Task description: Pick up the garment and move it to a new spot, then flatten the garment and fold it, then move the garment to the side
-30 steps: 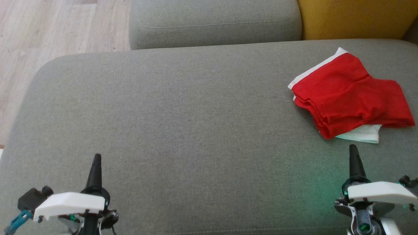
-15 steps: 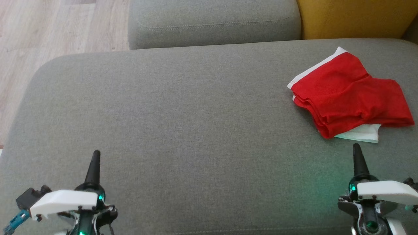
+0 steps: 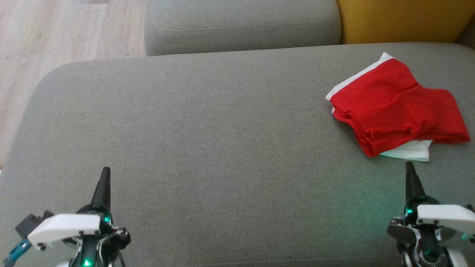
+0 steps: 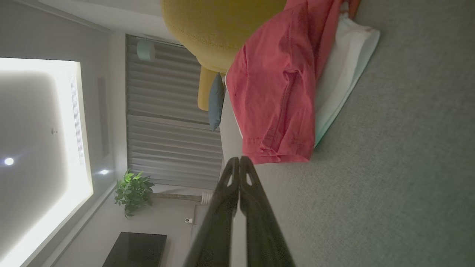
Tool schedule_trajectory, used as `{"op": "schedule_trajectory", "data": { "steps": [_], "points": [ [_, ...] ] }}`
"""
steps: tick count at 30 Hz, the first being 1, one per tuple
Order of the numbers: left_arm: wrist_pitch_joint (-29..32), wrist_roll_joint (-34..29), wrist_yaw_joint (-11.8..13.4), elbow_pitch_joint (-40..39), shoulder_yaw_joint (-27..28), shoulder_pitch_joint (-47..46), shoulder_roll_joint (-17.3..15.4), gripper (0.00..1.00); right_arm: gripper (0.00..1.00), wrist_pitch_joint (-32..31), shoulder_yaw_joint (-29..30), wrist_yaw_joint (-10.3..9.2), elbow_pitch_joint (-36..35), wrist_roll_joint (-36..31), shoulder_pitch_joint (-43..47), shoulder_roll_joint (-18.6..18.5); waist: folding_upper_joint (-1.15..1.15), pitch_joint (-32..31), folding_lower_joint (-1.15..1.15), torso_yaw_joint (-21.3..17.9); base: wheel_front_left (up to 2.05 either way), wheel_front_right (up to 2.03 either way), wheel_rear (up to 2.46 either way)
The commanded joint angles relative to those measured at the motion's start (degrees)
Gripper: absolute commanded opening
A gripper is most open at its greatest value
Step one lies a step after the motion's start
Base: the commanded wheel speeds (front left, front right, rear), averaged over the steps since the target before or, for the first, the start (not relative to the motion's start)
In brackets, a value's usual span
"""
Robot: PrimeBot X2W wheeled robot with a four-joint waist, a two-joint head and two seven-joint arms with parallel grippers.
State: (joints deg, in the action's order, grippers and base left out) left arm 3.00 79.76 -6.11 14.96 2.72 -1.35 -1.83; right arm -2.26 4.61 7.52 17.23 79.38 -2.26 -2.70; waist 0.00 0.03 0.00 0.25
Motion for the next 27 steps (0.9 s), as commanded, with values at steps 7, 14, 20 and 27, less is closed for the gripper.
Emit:
{"op": "schedule_trajectory", "data": {
  "steps": [7, 14, 20, 27],
  "points": [
    [1.49, 5.19, -0.8, -1.37, 2.7, -3.94, -0.95, 0.0, 0.0, -1.53, 0.0, -0.03, -2.69, 5.73, -3.63, -0.79, 0.0, 0.06, 0.0, -0.09, 0.0, 0.0, 0.0],
    [2.64, 9.3, -1.13, -1.1, 3.35, -4.46, -1.01, 0.0, 0.0, -2.71, 0.64, -0.03, -3.01, 10.13, -3.76, -0.78, 0.0, 0.11, 0.0, -0.18, 0.0, 0.0, 0.0],
    [3.5, 12.39, -1.37, -0.89, 3.83, -4.85, -1.05, 0.0, 0.0, -3.61, 1.13, -0.03, -3.25, 13.43, -3.85, -0.76, 0.0, 0.15, 0.0, -0.25, 0.0, 0.0, 0.0],
    [3.5, 12.39, -1.37, -0.89, 3.82, -4.85, -1.05, 0.0, 0.0, -3.67, 1.21, -0.03, -3.24, 13.36, -3.86, -0.71, 0.0, 0.15, 0.0, -0.25, 0.0, 0.0, 0.0]
  ]
}}
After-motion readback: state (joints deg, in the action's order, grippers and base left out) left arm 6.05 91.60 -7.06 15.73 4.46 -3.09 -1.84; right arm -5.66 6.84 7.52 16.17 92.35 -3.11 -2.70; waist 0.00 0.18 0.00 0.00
